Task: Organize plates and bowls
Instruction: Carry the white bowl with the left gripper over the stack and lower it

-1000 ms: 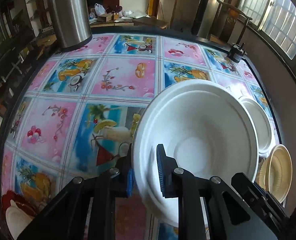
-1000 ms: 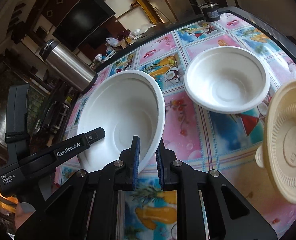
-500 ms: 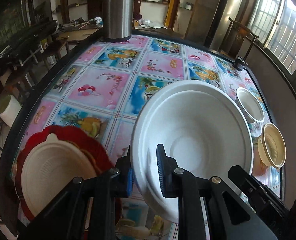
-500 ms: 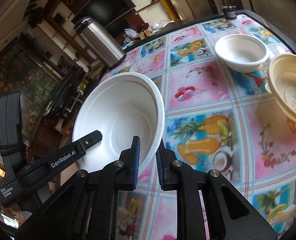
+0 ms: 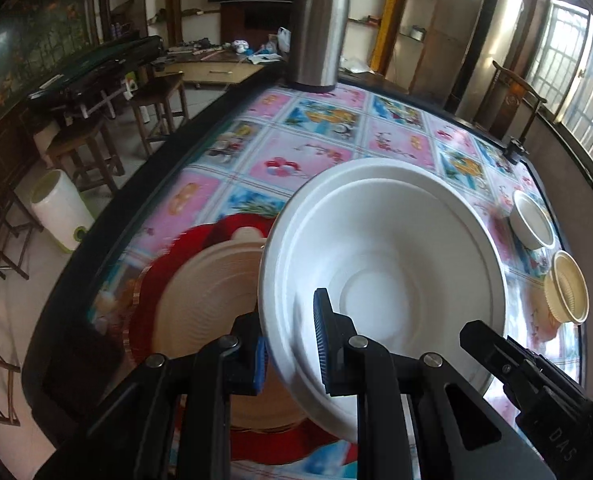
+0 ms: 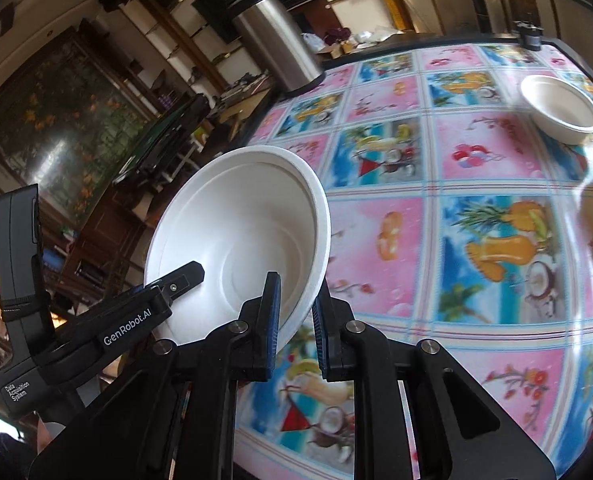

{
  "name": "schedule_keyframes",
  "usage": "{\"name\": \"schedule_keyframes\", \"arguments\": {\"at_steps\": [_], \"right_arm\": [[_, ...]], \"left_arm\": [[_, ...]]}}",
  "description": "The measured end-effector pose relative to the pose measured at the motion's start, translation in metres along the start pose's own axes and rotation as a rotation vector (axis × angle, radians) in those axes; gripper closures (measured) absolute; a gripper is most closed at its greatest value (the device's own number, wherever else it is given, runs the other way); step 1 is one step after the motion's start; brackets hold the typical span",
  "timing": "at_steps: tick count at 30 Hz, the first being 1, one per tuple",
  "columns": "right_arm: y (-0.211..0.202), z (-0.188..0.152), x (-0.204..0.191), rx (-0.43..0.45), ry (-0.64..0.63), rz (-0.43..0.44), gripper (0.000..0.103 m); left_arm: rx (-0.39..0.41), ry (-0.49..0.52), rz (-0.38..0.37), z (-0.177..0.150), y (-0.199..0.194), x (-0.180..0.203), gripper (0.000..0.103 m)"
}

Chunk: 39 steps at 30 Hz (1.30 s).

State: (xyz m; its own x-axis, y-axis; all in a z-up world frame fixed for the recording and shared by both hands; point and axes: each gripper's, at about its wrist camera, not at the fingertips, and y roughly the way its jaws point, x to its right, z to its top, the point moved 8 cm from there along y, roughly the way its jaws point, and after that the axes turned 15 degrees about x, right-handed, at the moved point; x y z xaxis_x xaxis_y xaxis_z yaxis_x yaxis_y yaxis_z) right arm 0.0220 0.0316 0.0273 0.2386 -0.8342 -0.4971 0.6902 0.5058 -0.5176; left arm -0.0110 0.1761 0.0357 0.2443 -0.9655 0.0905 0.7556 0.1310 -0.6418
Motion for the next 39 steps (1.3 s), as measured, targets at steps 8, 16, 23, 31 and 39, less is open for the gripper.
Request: {"name": "schedule_keyframes", "arguments": {"at_steps": [8, 16, 23, 31, 39], "right_arm": [[0.029, -0.028, -0.034, -0.081, -0.035, 0.053, 0.087], [0.053, -0.044, -0.049, -0.134, -0.06, 0.067, 0.087], [0.062, -0.046, -0.048, -0.149, -0.065, 0.044, 0.087], [0.065, -0.049, -0.05, -0.169, -0.033, 0.062, 0.086], [0.063, -0.045, -0.049, -0.157, -0.047, 0.033, 0.082]], "left_arm": [[-0.024, -0.034, 0.05, -0.017, 0.0, -0.046, 0.084], [-0.042, -0.057, 0.097, -0.031, 0.005, -0.073, 0.084], [-0.032, -0.027, 0.118, -0.036, 0.011, -0.072, 0.084], [0.007, -0.022, 0.153, -0.028, 0.006, -0.079, 0.083], [0.032, -0.031, 0.176, -0.024, 0.006, -0.085, 0.076]]}}
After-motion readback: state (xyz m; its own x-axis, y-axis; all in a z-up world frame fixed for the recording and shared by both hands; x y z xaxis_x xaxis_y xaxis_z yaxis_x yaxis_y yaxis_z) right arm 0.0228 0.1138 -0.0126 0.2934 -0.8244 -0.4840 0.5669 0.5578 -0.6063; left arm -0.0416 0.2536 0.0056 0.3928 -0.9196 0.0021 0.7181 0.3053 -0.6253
